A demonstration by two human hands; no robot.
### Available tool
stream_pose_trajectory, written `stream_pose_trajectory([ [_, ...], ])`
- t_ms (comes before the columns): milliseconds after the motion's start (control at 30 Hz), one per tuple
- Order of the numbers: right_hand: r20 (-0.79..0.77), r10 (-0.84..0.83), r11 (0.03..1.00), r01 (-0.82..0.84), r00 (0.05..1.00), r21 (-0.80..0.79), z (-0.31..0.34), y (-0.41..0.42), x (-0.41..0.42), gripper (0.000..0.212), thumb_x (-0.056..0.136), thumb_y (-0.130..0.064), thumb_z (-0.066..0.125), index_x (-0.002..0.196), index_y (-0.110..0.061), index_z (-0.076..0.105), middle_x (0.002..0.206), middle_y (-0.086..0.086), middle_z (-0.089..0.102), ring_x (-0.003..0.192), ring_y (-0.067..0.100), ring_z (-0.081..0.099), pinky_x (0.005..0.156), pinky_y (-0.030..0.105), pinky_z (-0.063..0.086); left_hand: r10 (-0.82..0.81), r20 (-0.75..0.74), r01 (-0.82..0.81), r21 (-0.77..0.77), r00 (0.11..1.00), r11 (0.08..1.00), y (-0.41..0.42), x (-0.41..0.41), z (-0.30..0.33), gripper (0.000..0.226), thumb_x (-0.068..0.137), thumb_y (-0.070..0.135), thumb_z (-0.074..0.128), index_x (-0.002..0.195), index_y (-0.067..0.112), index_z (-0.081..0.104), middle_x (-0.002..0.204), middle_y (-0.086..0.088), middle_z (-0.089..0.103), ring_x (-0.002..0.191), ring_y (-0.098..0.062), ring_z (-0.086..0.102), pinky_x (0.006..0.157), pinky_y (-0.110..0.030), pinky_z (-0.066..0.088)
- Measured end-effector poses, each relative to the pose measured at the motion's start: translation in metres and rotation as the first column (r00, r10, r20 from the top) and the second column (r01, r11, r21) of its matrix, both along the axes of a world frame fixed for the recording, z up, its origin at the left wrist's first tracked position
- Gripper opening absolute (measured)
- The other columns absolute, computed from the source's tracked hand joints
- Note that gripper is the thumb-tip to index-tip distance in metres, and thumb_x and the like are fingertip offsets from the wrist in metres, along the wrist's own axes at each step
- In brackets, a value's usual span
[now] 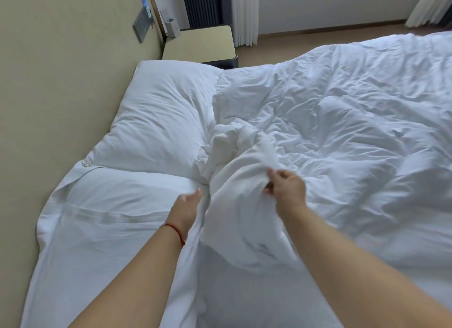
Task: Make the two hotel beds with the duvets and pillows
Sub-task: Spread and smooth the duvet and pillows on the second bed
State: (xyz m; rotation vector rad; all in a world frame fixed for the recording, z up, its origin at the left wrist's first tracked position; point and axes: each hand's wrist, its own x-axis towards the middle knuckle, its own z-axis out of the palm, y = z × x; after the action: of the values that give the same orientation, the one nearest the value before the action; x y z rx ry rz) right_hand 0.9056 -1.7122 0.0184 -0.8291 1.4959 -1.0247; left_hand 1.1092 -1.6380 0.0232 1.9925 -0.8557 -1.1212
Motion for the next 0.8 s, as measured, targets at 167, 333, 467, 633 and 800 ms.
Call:
stream_pose_trajectory([
  [167, 0.249, -0.236, 0.972, 0.228, 0.939, 0.06, 0.022, -0.059, -0.044, 0.02, 0.092, -0.011, 0.062, 0.073, -0.009, 0.056, 0.067, 0.006, 0.052, 0.058, 0.014, 0.053, 0.048, 0.021, 0.054, 0.259, -0.413, -0.098, 0.371, 0.873, 0.923, 0.022, -0.018, -0.042, 0.059, 0.085, 0.074, 0.044, 0.096, 0.018, 0.059, 0.066, 0.0, 0.05, 0.101, -0.014, 0.053, 0.087, -0.033, 0.046],
  [333, 0.257, -0.288, 0.956, 0.262, 0.923, 0.129, -0.001, -0.056, -0.062, 0.011, 0.091, -0.008, 0.062, 0.083, -0.006, 0.056, 0.077, 0.011, 0.061, 0.065, 0.018, 0.061, 0.048, 0.023, 0.055, 0.338, -0.731, -0.133, 0.325, 0.592, 0.936, 0.006, -0.055, -0.049, 0.072, 0.085, 0.075, 0.042, 0.122, 0.017, 0.063, 0.112, -0.008, 0.068, 0.096, -0.026, 0.061, 0.084, -0.037, 0.05],
  [467, 0.329, -0.258, 0.965, 0.224, 0.909, 0.139, -0.003, -0.052, -0.066, 0.011, 0.097, -0.006, 0.051, 0.088, -0.003, 0.056, 0.08, 0.014, 0.063, 0.064, 0.019, 0.066, 0.051, 0.026, 0.057, 0.266, -0.818, -0.236, 0.164, 0.509, 0.958, -0.007, -0.075, -0.028, 0.046, 0.091, 0.042, 0.057, 0.127, 0.014, 0.063, 0.115, -0.012, 0.07, 0.106, -0.029, 0.065, 0.09, -0.041, 0.052],
  [633, 0.375, 0.027, 0.994, -0.064, 0.927, 0.088, 0.023, -0.034, -0.053, 0.015, 0.101, -0.018, 0.045, 0.092, -0.01, 0.053, 0.084, 0.011, 0.062, 0.077, 0.019, 0.063, 0.069, 0.025, 0.056, 0.293, -0.932, -0.256, 0.237, 0.213, 0.937, 0.0, -0.07, -0.005, 0.052, 0.089, 0.055, 0.053, 0.122, 0.018, 0.067, 0.12, -0.012, 0.068, 0.107, -0.032, 0.065, 0.094, -0.044, 0.049],
  [800, 0.144, 0.313, 0.949, -0.303, 0.939, -0.089, 0.043, -0.008, -0.048, 0.012, 0.097, -0.032, 0.052, 0.1, -0.024, 0.061, 0.093, -0.003, 0.063, 0.091, 0.012, 0.058, 0.084, 0.023, 0.044, 0.134, -0.952, -0.475, -0.013, 0.275, 0.88, 0.021, -0.079, 0.039, 0.033, 0.1, 0.03, 0.045, 0.122, 0.015, 0.065, 0.105, -0.006, 0.073, 0.094, -0.021, 0.071, 0.081, -0.04, 0.059],
])
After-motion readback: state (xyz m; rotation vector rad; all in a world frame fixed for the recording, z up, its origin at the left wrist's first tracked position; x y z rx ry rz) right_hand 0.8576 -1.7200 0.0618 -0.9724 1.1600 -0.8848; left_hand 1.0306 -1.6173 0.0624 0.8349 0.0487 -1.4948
